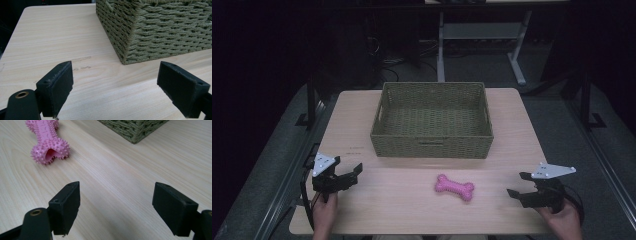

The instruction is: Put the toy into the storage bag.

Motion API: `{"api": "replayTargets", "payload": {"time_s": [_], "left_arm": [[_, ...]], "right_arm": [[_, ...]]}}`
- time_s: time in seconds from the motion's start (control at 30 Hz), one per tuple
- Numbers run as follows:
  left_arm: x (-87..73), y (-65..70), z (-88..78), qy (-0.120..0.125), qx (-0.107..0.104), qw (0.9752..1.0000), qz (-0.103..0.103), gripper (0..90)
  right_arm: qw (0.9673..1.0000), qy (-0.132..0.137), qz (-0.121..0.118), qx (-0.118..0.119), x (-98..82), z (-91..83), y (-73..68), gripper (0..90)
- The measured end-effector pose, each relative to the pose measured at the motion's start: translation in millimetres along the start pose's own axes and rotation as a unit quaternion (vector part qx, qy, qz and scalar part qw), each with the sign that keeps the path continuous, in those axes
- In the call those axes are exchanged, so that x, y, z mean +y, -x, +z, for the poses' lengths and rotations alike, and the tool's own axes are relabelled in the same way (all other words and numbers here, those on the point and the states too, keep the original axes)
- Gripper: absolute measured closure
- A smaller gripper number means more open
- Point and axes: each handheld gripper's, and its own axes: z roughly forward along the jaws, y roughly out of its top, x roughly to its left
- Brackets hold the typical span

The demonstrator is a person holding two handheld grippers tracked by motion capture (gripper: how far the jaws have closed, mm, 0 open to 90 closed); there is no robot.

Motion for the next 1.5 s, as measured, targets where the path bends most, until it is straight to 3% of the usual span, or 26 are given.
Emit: {"api": "replayTargets", "payload": {"time_s": [0.3, 0.43, 0.93, 1.27, 1.5], "left_arm": [[-1.9, -2.4, -2.1, 0.001, -0.002, 1.0000, -0.004, 13.0], [-1.2, -3.3, -4.0, 0.006, -0.002, 1.0000, -0.003, 13.0], [-1.3, -4.1, -4.5, 0.006, -0.001, 1.0000, -0.005, 13.0], [-1.8, -5.4, -3.8, 0.005, -0.001, 1.0000, -0.003, 13.0], [-2.1, -5.9, -3.8, 0.007, -0.001, 1.0000, -0.006, 13.0]], "right_arm": [[0.9998, -0.015, -0.007, 0.008, 6.4, 5.4, -5.6, 20.5], [0.9995, -0.018, -0.023, 0.008, 13.0, 7.0, -13.3, 20.1], [0.9974, -0.041, -0.041, 0.043, 33.8, 15.7, -23.2, 19.8], [0.9939, -0.067, -0.058, 0.066, 50.6, 19.5, -28.2, 19.0], [0.9898, -0.088, -0.070, 0.088, 61.5, 26.6, -33.0, 18.5]]}}
